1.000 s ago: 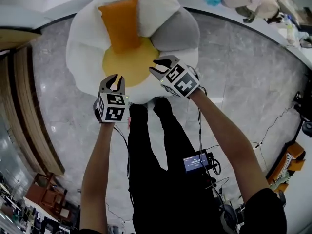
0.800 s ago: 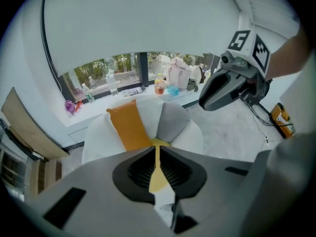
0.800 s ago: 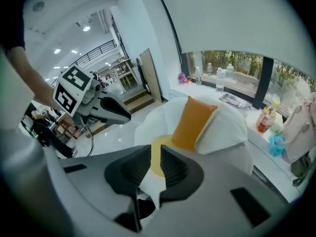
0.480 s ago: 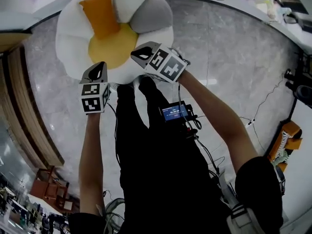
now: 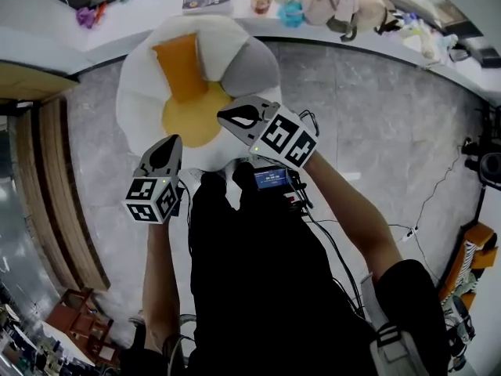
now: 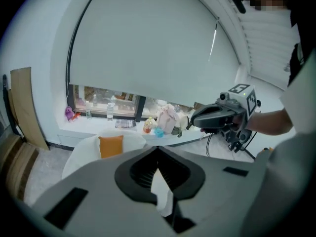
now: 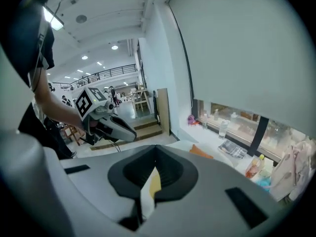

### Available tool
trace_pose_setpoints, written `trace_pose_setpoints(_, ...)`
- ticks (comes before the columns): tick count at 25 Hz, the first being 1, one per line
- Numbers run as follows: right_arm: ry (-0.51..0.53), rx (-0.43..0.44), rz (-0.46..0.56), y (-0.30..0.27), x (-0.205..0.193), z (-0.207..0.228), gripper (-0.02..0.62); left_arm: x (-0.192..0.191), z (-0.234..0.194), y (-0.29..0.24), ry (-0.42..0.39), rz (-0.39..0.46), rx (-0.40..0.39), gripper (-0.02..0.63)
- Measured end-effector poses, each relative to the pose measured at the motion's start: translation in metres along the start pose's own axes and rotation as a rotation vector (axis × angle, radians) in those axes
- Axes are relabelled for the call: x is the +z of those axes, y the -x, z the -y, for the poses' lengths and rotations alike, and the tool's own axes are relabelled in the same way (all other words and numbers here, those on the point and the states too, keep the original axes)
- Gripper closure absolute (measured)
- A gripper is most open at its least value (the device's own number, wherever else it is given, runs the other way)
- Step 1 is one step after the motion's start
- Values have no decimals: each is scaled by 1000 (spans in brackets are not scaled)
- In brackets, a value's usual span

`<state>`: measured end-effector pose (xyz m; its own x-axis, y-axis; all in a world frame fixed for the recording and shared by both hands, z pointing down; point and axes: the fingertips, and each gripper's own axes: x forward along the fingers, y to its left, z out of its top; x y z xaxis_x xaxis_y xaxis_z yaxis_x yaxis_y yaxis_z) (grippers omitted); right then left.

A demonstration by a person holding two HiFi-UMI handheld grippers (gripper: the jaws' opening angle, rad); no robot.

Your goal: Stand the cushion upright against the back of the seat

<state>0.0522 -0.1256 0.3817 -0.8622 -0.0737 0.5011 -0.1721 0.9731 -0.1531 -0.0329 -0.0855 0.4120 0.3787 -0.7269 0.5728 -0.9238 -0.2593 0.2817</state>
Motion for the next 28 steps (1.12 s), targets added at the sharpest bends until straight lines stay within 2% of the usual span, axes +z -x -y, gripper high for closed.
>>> trace_pose_setpoints(5,37,-1,108,36,38,1,578,48,18,27,1,139,8,594)
trace_pose_setpoints(10,6,2,217,69,63,-6,578,71,43,52,13,215,-29,594)
trace_pose_setpoints(18,-111,-44,344,100,73,-36,578,56,81,73,22,209,-127,594)
trace_pose_setpoints(23,-192,-70,369,105,70,-61,578,47,95,93,-24,203,-184,594)
trace_pose_setpoints(26,-187,-70,356,94,73,-86,578,37,92,112,-55,204,-196,594)
trace_pose_setpoints(28,-175,-61,341,84,78,-106,578,28,85,129,-44,210,-196,594)
